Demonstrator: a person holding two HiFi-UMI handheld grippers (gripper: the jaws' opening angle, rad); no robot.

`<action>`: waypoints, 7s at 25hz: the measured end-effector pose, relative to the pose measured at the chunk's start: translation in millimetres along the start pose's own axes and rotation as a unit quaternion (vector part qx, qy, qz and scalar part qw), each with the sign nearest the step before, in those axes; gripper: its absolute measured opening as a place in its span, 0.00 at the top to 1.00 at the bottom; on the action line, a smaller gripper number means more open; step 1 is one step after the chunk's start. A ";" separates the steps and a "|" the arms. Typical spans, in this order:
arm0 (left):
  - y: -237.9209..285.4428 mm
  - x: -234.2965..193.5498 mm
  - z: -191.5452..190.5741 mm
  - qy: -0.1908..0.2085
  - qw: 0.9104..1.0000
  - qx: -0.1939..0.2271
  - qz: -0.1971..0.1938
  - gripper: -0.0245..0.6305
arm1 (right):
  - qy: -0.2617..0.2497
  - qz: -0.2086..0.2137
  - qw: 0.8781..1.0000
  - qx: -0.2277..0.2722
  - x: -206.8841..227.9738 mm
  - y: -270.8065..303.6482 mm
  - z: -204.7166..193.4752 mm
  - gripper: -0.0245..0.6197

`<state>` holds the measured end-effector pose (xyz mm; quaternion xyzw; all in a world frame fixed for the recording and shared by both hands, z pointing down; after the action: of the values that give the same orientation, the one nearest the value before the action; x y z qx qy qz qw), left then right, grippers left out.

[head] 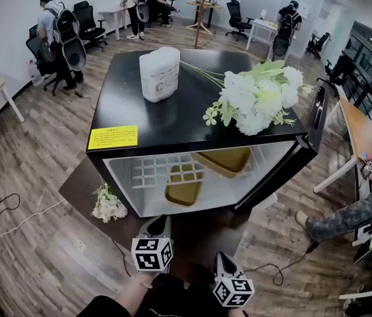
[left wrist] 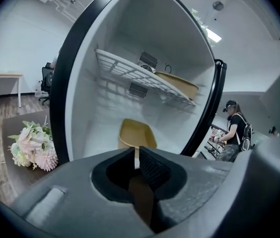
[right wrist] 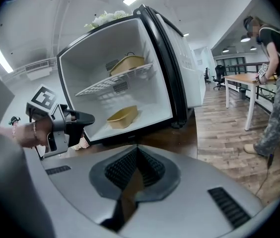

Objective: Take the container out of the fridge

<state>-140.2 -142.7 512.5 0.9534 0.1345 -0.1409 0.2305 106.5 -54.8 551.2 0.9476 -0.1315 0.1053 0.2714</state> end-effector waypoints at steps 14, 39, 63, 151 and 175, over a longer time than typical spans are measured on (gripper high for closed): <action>64.8 -24.3 35.8 -0.006 0.999 -0.017 0.032 0.72 | -0.007 -0.016 1.000 -0.001 16.5 16.7 23.2 0.95; 119.3 -45.1 21.9 -0.018 0.994 -0.085 0.063 0.73 | 0.011 -0.039 0.999 -0.004 26.1 26.8 21.0 0.95; 112.7 -41.4 18.6 -0.024 0.991 -0.082 0.101 0.92 | -0.001 -0.031 0.999 0.009 23.6 21.1 22.8 0.95; -34.2 -52.6 -115.2 -0.051 0.980 -0.164 0.099 0.71 | -0.015 0.001 1.000 -0.008 -8.1 8.8 -4.5 0.95; -42.3 -0.1 -11.3 0.036 0.999 -0.012 -0.010 0.69 | 0.013 -0.029 0.999 0.008 11.3 8.1 19.5 0.95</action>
<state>-151.5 -101.0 505.3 0.9537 0.1536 -0.1071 0.2354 117.2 -74.1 542.0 0.9517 -0.0997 0.1106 0.2684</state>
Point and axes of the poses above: the fingertips, and each gripper's own axes: y forward along the fingers, x to its right, z out of its top, the point moved 8 cm from there along -y, backward along the fingers, and after that the axes turned 4 degrees about -z, right-handed, at the moved point
